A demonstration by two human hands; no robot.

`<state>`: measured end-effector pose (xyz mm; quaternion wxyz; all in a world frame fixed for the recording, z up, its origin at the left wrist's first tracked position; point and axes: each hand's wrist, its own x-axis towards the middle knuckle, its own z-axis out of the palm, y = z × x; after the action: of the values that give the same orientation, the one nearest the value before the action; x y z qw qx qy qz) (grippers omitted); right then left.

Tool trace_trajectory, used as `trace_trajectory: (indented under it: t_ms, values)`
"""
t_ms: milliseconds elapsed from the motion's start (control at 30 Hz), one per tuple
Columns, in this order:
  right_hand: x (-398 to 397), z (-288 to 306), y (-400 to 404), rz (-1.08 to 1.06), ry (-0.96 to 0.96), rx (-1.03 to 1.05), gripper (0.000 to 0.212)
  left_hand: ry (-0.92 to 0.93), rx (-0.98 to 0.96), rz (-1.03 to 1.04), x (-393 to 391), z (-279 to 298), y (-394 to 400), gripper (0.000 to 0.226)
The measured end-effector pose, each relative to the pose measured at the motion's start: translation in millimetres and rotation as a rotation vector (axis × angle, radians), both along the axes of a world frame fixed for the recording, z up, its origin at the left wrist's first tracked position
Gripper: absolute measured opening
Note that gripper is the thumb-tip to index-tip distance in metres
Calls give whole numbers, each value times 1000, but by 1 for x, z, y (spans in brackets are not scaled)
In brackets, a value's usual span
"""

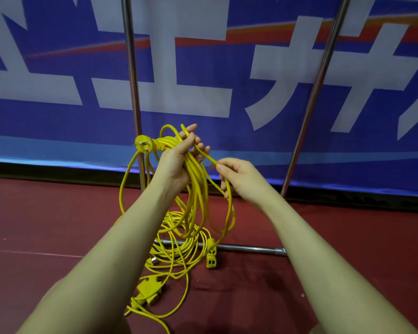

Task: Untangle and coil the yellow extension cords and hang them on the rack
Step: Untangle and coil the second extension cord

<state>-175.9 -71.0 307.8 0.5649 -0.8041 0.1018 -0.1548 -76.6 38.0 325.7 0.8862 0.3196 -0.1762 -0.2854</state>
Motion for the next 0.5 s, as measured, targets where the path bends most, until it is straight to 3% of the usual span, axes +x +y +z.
trace_trajectory:
  t_ms: [133, 500]
  values:
    - [0, 0, 1, -99, -91, 89, 15, 27, -22, 10, 1, 1, -1, 17]
    - [-4, 2, -3, 268, 46, 183, 24, 107, -93, -29, -5, 7, 3, 16]
